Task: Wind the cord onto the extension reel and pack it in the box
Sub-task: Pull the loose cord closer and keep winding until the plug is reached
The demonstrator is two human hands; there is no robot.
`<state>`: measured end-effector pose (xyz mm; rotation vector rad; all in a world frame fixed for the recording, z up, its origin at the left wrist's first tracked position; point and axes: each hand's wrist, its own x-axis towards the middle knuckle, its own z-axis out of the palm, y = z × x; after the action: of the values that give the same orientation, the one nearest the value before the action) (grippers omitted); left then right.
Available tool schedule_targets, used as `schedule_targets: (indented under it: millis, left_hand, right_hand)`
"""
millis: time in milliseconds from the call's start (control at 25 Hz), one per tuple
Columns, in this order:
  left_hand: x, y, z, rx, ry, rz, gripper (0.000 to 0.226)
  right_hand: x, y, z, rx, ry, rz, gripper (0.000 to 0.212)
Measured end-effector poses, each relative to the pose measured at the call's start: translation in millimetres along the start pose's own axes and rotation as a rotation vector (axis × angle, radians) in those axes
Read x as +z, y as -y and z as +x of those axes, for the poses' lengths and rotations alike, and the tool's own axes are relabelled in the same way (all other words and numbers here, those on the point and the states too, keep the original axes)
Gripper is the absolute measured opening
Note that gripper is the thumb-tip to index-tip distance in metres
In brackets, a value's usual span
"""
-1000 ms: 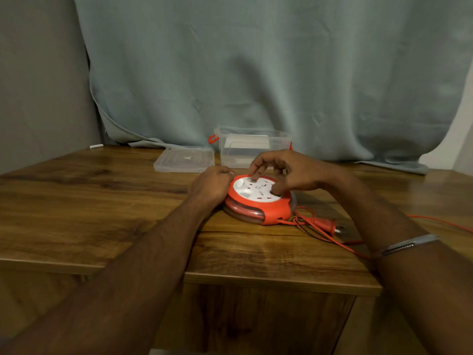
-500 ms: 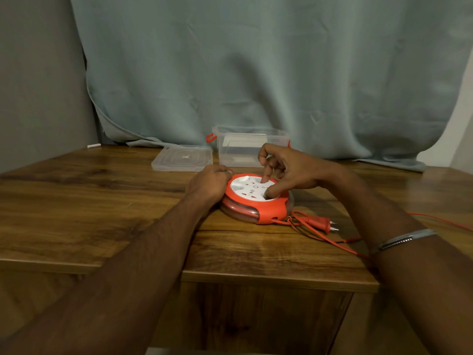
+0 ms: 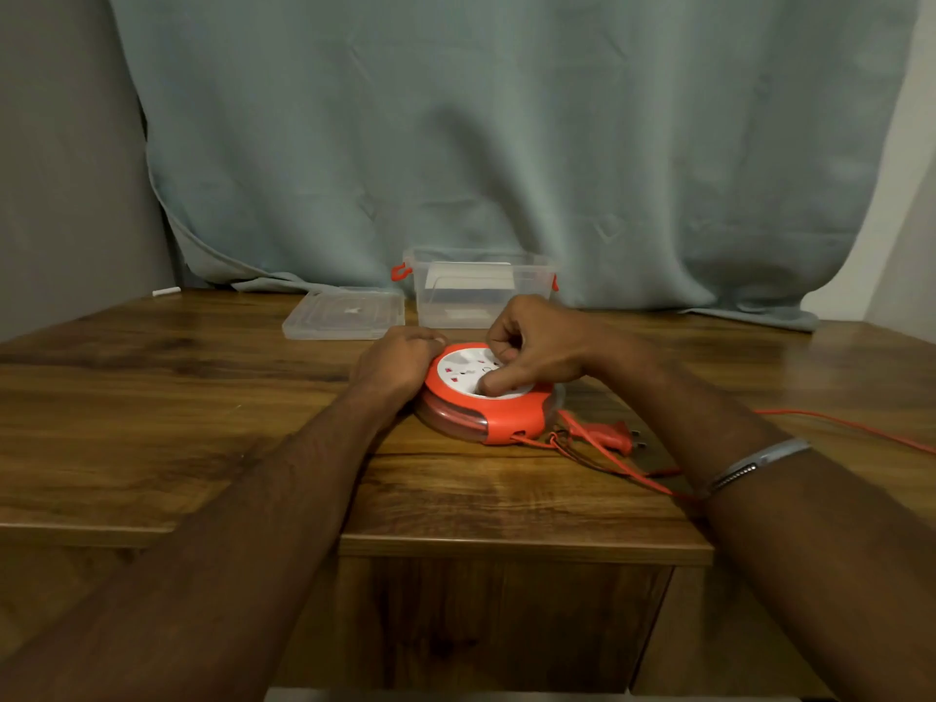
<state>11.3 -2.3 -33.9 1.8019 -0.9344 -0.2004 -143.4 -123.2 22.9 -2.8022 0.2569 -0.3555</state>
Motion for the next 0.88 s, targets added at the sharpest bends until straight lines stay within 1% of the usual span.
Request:
schedule_targets:
  millis: [200,360,400,440,520,560,600,640,680,800,880]
  left_hand:
    - [0,-1,-1,-0.002,-0.002,0.025,0.033]
    - [0,-2,-2,0.013,-0.014,0.036,0.033]
    - [0,-2,-2,0.007,-0.015,0.036,0.033]
    - [0,-3,-2,-0.002,-0.015,0.039,0.034]
    - [1,-2,-1,-0.008,-0.026,0.046,0.034]
    - [1,-2,-1,-0.008,-0.033,0.045,0.033]
    - [1,-2,-1,-0.008,-0.035,0.041,0.034]
    - [1,-1,-1,-0.01,-0.034,0.033,0.033]
    - [1,-1,-1,-0.01,-0.03,0.026,0.033]
    - [1,0,-1,0.001,0.004,0.001,0.03]
    - [0,1,0,0.003,0.047,-0.049,0.026]
  right_hand:
    - [6,6,9,0.064,-0.049,-0.06,0.056]
    - [6,4,11,0.031,-0.053,-0.044,0.055]
    - [6,2,11,0.007,-0.051,-0.032,0.051]
    - [4,2,9,-0.024,-0.05,-0.003,0.042]
    - [-4,-6,4,-0.061,-0.031,0.09,0.008]
    - [-10,-11,2,-0.058,-0.016,0.13,0.014]
    - [-15,-14,-1,-0.053,0.009,0.145,0.031]
    - [-18,-16,-3,-0.048,0.037,0.145,0.044]
    - [-20,-18,-4,-0.051,0.056,0.139,0.052]
    - [-20,-20,-3,-0.052,0.124,0.179,0.066]
    - [-18,-18,-3,-0.044,0.188,0.234,0.068]
